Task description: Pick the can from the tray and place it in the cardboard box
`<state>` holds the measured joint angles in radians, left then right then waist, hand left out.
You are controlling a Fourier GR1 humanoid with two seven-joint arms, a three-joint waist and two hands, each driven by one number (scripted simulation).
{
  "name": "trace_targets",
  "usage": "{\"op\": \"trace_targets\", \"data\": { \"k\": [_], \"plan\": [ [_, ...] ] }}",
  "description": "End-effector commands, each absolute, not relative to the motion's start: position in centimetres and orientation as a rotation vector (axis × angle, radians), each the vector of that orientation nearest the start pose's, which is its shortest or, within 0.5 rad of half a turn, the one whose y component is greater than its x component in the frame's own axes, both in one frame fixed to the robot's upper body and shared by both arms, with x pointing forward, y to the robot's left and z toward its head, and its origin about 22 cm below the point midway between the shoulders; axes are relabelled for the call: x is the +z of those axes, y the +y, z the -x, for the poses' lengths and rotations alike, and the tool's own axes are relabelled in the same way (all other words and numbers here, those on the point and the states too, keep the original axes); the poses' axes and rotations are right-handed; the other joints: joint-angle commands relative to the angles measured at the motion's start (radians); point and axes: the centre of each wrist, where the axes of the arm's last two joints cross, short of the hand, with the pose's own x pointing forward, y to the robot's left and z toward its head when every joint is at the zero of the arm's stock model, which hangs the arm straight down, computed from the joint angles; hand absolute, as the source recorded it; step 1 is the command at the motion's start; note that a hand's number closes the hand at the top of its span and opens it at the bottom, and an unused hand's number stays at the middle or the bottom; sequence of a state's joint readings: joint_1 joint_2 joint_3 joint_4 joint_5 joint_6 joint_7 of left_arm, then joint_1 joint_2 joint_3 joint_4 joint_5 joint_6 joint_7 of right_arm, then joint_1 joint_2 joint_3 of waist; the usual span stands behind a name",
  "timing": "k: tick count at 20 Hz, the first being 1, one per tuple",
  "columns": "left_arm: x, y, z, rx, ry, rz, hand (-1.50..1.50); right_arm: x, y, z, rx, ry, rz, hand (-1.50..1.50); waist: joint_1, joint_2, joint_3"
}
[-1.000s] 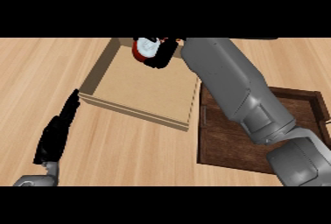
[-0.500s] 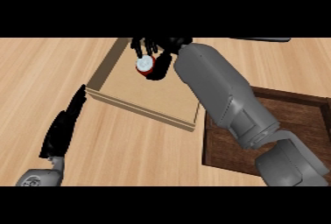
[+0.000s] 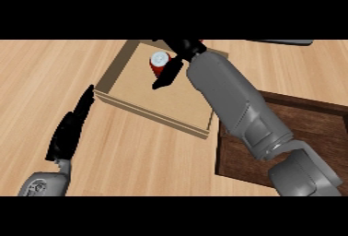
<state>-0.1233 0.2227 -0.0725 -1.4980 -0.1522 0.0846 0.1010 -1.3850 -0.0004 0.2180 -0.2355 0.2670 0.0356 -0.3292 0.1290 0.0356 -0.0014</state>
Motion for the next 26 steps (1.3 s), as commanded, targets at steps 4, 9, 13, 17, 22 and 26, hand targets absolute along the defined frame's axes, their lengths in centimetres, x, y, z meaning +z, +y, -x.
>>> {"op": "trace_targets", "data": {
  "k": [4,9,13,17,22,26],
  "plan": [
    [2.5,26.3,-27.3,-0.281,-1.507,-0.3,0.0,14.8,-4.6,-45.5,0.719,-1.831,-0.114,-1.5,-0.03,0.0,0.001],
    [1.9,26.8,-26.1,-0.265,-1.492,-0.304,0.0,15.9,-7.6,-46.7,0.483,-1.824,-0.203,-1.5,-0.028,-0.001,0.002],
    [1.9,26.5,-26.5,-0.273,-1.518,-0.332,0.0,16.4,-12.7,-47.8,0.361,-1.842,-0.109,-1.5,-0.033,0.009,0.001],
    [2.6,26.3,-26.9,-0.283,-1.533,-0.303,0.0,17.8,-17.0,-48.4,0.275,-1.84,-0.064,-1.5,-0.019,0.019,0.002],
    [2.3,25.7,-27.0,-0.271,-1.54,-0.291,0.0,18.5,-23.3,-48.3,0.269,-1.864,-0.07,-1.5,-0.018,0.025,0.003],
    [1.7,25.6,-26.4,-0.278,-1.538,-0.306,0.0,19.7,-28.6,-47.7,0.286,-1.889,-0.074,-1.5,-0.011,0.031,0.005]
  ]
}}
